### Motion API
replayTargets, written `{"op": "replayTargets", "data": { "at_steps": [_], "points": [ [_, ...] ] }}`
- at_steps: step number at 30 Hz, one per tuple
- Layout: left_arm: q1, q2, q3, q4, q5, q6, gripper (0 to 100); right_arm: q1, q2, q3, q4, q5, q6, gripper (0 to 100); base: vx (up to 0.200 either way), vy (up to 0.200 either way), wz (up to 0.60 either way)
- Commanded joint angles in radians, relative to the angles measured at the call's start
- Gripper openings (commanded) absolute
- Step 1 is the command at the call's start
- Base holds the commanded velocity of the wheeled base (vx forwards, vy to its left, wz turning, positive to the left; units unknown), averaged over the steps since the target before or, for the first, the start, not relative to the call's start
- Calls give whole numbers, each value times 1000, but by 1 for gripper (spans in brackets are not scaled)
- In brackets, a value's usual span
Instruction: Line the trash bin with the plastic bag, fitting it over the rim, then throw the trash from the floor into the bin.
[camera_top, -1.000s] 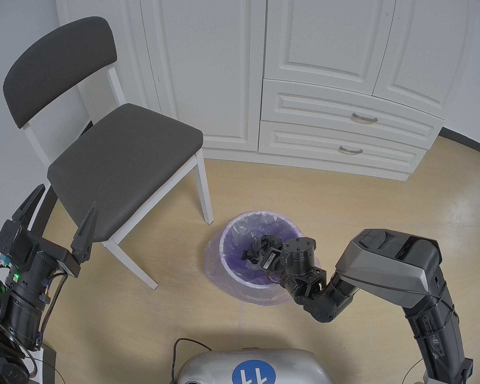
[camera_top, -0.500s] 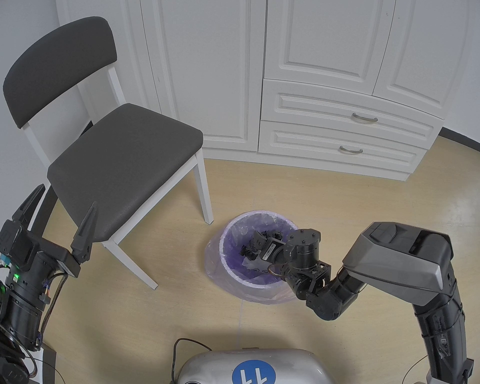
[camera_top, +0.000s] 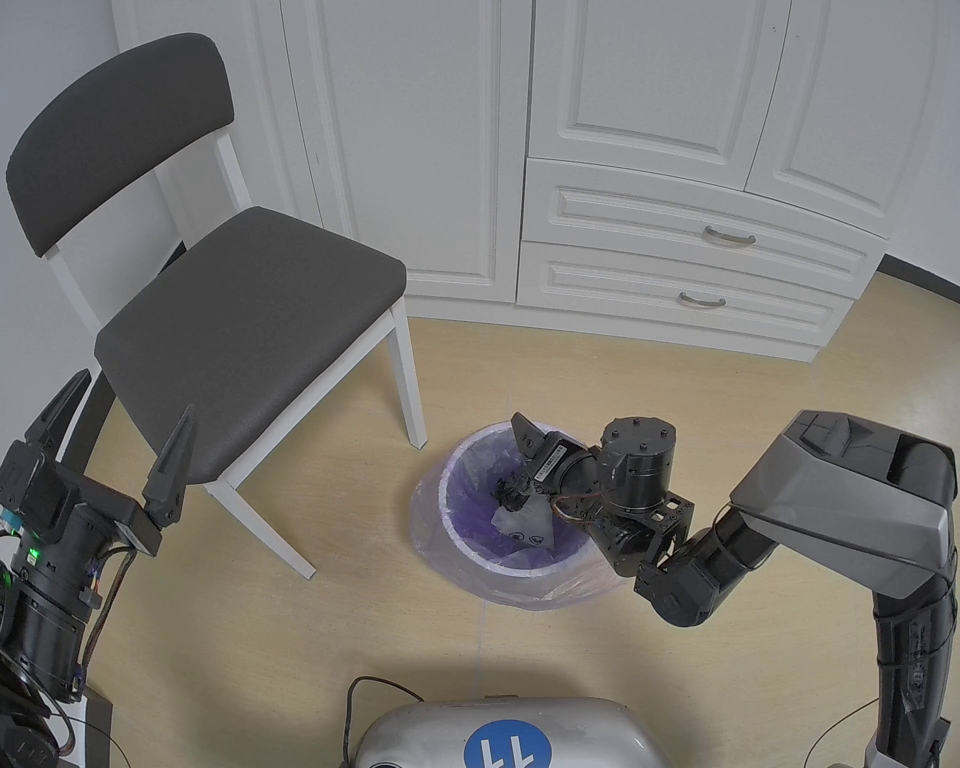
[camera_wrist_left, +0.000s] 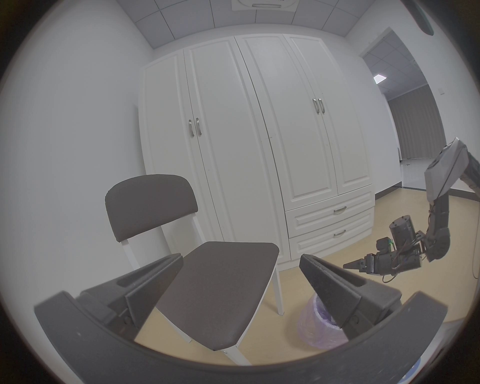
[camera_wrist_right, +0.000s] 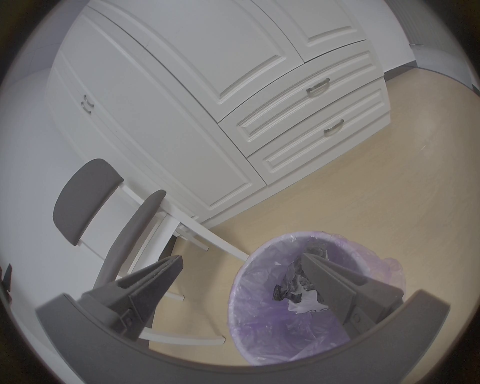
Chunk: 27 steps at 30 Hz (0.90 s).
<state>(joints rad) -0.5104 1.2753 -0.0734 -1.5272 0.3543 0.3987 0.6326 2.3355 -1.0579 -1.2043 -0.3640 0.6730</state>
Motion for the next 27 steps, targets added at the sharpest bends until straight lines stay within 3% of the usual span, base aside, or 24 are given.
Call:
{"op": "replayTargets", "data": {
  "at_steps": [1,9,27],
  "points": [
    [0,1,-2,-1,0,0,100,-33,113,-74,-1,5,37,100,0,0,0],
    [0,1,-2,-1,0,-1,100,-77,199,-143,6,5,71,100,0,0,0],
    [0,24,9,-1,0,-8,100,10,249,-128,8,37,125,100,0,0,0]
  ]
}}
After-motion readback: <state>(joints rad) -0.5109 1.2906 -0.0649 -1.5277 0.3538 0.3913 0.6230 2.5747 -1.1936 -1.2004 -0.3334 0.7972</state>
